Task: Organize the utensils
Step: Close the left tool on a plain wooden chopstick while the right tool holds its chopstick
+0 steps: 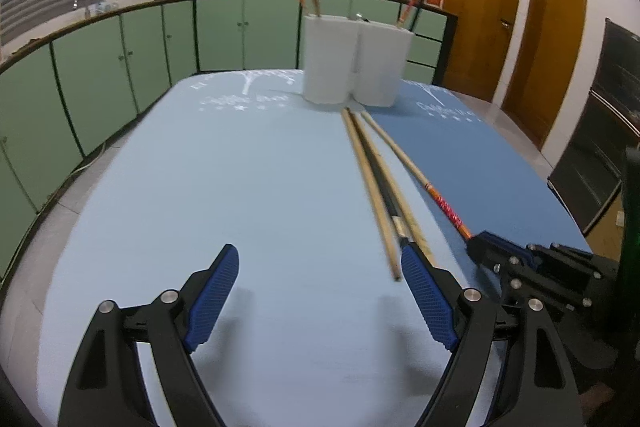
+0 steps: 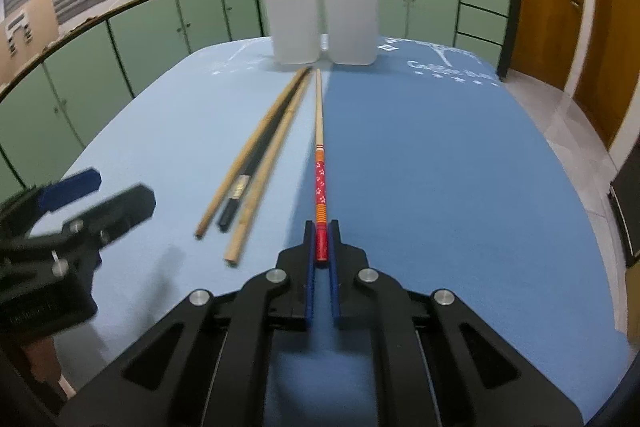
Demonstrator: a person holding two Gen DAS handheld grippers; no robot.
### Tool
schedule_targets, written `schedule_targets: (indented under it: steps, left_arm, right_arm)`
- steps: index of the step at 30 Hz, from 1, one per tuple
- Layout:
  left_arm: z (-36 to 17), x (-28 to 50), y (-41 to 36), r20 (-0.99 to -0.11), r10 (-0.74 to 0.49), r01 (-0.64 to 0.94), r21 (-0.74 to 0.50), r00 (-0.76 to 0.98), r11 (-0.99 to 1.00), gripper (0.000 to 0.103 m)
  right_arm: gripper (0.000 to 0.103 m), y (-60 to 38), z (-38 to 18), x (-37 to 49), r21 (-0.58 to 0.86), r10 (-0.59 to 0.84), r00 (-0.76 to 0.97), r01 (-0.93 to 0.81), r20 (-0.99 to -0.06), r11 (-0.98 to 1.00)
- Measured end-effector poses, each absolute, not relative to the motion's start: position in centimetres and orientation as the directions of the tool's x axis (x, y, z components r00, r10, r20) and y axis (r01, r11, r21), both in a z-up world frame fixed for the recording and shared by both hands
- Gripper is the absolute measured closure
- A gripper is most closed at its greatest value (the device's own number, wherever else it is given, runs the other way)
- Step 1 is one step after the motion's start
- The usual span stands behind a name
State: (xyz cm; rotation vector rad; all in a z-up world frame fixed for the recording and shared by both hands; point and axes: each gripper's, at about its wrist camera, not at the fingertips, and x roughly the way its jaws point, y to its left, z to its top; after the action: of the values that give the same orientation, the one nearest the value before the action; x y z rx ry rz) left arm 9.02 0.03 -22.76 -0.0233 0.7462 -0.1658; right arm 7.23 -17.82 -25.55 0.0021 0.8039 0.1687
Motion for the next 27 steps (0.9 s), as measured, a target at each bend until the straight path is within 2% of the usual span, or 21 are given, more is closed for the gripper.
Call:
schedule_targets:
  steps: [5, 13, 19, 21, 24, 27]
  left_arm:
    - [-23.7, 9.4, -1.5, -0.703, -0.16, 0.157, -0.069, 0.693, 0.985, 0.025]
    - [-24.6, 10.3, -2.6, -0.731, -0.133, 0.142, -0.05, 0.669, 0.989, 0.038]
    - [-24.6, 10.6, -3.0, -0.726, -0.126, 0.141, -0.04, 0.676, 0.989, 0.063]
    - [-24.6, 10.6, -3.4, -0.721, -0.127, 0.154, -0.028, 0.682, 0.988, 0.081]
    - [-24.7, 10.4, -4.1, -0.716, -0.133, 0.177, -0.014, 0.685, 0.984, 0.097]
    - [-24.6, 10.3, -4.4, -0.712, -0.12, 0.18, 0.009, 0.692, 0.984, 0.098]
  right_arm:
    - [0.098, -19.9, -25.3, 7.3, 0.083, 0.132, 0.692, -0.104, -0.71, 0.991]
    - [0.098, -21.1, -25.2, 7.4, 0.103, 0.138, 0.697, -0.092, -0.703, 0.99]
    - [0.098, -21.3, -25.2, 7.5, 0.116, 0.145, 0.695, -0.089, -0.704, 0.989]
    - [0.098, -21.5, -25.2, 7.5, 0.119, 0.145, 0.695, -0.086, -0.704, 0.989]
    - [0.098, -21.7, -25.3, 7.6, 0.122, 0.143, 0.693, -0.08, -0.707, 0.989]
    - [0.098, -21.8, -25.3, 7.6, 0.123, 0.142, 0.691, -0.077, -0.708, 0.989]
